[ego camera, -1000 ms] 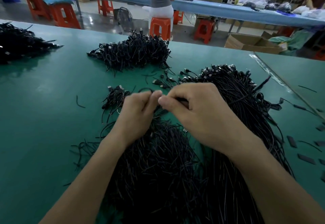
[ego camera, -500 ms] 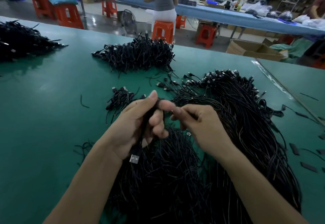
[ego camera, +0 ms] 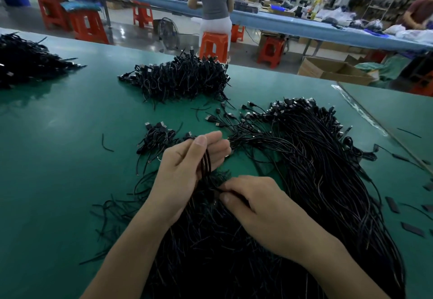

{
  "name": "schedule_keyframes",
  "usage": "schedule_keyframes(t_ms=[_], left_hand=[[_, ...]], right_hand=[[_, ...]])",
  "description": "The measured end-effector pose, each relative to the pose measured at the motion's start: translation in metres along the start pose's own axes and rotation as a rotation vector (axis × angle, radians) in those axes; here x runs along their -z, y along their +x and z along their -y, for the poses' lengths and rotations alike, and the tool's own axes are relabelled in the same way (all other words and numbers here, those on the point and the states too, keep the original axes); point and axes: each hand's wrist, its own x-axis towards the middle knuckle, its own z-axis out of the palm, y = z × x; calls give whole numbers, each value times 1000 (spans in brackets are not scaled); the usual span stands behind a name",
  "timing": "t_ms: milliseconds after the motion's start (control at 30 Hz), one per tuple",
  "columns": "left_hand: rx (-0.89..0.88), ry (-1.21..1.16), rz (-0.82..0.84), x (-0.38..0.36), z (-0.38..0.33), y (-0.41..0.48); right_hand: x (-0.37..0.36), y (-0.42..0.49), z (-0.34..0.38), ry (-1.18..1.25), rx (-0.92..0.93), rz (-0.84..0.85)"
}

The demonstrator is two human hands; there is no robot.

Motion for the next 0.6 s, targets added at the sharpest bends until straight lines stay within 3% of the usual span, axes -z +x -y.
schedule_keyframes(t_ms=[133,233,367,433,533,600], left_hand=[[123,232,96,-2,-6,-4],[194,429,277,-5,-13,-9],[311,391,427,-7,-18,-12],[342,285,449,-4,-19,-11],[396,138,514,1,-22,-11],[430,86,537,0,-23,-12]], right_hand=[[14,-2,-4,-11,82,-63],[26,2,-8,25,124,-191],[30,7,-15,220,97,-290],[29,10,-18,374,55,-236],[27,10,-21,658,71,6],[27,11,-18,636,79,46]])
